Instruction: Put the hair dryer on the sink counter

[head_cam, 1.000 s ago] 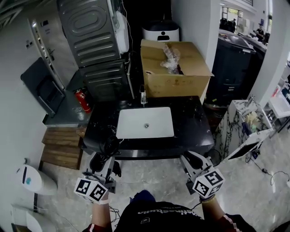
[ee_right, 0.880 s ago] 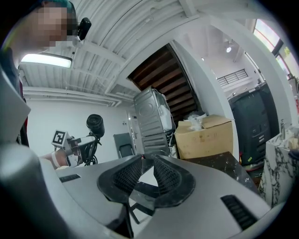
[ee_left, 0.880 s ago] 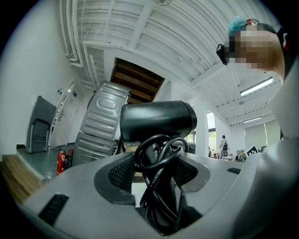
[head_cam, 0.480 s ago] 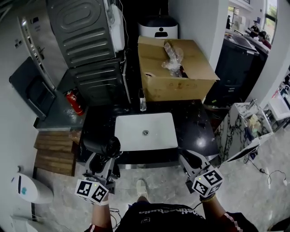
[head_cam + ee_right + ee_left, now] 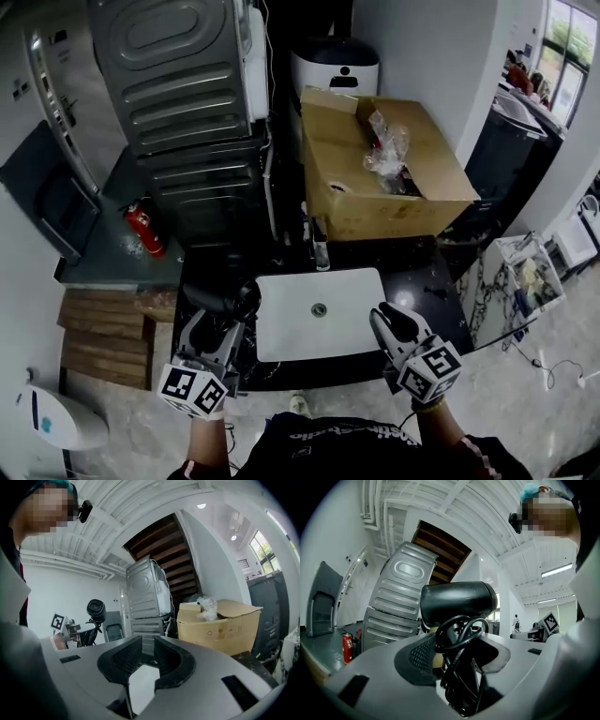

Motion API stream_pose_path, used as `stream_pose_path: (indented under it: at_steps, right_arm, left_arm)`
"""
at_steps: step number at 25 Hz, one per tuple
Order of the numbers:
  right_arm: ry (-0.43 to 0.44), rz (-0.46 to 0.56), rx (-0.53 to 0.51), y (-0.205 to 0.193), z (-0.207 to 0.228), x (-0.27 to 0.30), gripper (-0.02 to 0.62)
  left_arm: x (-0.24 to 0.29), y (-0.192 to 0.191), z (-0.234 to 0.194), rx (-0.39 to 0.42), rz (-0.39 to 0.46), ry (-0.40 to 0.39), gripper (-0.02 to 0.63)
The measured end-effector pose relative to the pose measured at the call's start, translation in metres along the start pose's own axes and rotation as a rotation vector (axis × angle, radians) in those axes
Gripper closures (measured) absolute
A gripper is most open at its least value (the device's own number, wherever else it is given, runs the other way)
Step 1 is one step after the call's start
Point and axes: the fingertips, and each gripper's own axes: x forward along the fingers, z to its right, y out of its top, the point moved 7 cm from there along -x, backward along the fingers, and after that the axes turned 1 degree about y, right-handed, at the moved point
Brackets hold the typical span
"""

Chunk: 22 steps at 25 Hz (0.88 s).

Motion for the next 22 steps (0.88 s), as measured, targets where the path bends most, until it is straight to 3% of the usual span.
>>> stream_pose_path:
  at_steps: [5,15,22]
  right_arm:
    - [0.001,-0.004,-0.038,0.005,-0.006,0.047,0.500]
    - [0.082,-0.039,-0.023,0.002,0.018,0.093,0.500]
    - [0.176,-0.056,0.018,-0.008,0.024,0.108,0.500]
  left_arm:
    - [0.027,-0.007,-0.041,-0.015,-0.027,-0.006,0.371]
    - [0.058,-0.027,-0.063,-0.046,-0.087,0.061,0.371]
    - [0.062,-0.065,-0.082,0.034,-0.272,0.176,0.371]
